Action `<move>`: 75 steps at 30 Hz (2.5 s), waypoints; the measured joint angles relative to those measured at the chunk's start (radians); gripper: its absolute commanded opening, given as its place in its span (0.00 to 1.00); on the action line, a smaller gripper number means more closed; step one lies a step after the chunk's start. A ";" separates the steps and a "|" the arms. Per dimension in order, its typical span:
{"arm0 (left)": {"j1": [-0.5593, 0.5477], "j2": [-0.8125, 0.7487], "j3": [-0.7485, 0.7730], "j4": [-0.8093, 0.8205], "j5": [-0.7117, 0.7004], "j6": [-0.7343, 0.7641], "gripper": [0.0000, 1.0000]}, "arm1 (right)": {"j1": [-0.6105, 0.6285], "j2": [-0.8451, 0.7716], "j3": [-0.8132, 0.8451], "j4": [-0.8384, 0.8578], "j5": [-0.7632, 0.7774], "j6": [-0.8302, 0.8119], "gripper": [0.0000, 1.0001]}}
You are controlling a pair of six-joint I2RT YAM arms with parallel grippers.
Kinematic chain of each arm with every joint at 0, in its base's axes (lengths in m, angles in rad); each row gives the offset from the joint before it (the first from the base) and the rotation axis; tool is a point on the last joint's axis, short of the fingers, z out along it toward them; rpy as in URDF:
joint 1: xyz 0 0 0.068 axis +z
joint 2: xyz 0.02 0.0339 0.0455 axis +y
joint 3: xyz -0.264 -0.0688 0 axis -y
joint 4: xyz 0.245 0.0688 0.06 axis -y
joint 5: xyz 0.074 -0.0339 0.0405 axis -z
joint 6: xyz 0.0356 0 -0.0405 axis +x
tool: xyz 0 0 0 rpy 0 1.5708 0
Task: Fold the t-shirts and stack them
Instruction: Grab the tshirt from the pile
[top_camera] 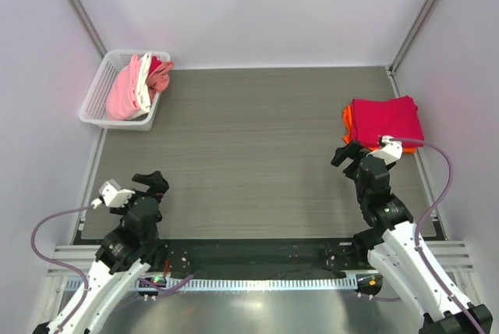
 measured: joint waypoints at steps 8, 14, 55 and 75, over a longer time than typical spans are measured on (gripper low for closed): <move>0.000 0.159 0.106 0.103 0.105 0.150 1.00 | 0.000 -0.057 -0.032 0.005 -0.006 0.001 1.00; 0.002 0.571 0.438 0.093 0.127 0.214 1.00 | 0.000 -0.003 -0.032 0.016 -0.008 0.004 1.00; 0.735 1.711 1.302 0.009 0.608 0.181 0.77 | 0.000 0.087 -0.031 0.014 -0.014 0.023 0.97; 0.793 1.893 1.383 0.039 0.687 0.083 0.00 | 0.000 0.100 -0.027 0.014 -0.015 0.022 0.97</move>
